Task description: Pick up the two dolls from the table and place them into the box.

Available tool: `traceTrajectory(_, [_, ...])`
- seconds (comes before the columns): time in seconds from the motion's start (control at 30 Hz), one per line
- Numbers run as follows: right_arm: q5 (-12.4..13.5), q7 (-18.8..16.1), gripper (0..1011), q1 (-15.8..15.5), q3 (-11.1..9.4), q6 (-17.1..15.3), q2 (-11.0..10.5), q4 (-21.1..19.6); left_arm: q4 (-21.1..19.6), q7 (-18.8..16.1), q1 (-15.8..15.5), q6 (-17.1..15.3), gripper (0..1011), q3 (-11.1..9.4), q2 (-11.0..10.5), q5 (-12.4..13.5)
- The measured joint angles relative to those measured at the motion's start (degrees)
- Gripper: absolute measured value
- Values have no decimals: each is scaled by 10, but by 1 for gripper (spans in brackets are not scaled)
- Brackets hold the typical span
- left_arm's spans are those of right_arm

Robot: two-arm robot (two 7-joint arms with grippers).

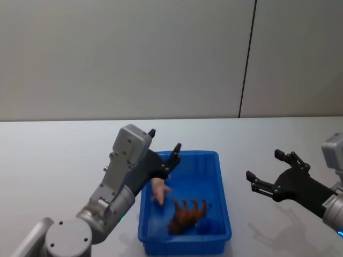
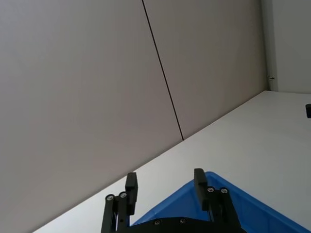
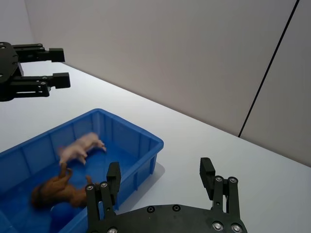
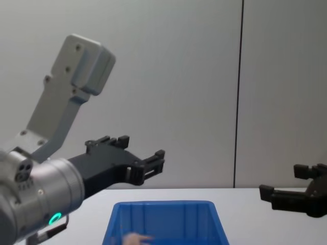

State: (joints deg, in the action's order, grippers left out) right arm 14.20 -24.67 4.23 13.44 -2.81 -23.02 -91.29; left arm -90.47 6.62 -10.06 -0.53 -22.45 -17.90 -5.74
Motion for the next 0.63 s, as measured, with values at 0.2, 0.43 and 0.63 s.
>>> traceTrajectory(0.2, [0,0,1001,0,0,0,0,0,4,10,-11,3,873,-1,8,8])
traceTrajectory(0.43, [0,0,1001,0,0,0,0,0,-2,10,-12,7,1001,0,9,15])
traceTrajectory(0.63, [0,0,1001,0,0,0,0,0,-7,9,-12,8,1001,1,9,19])
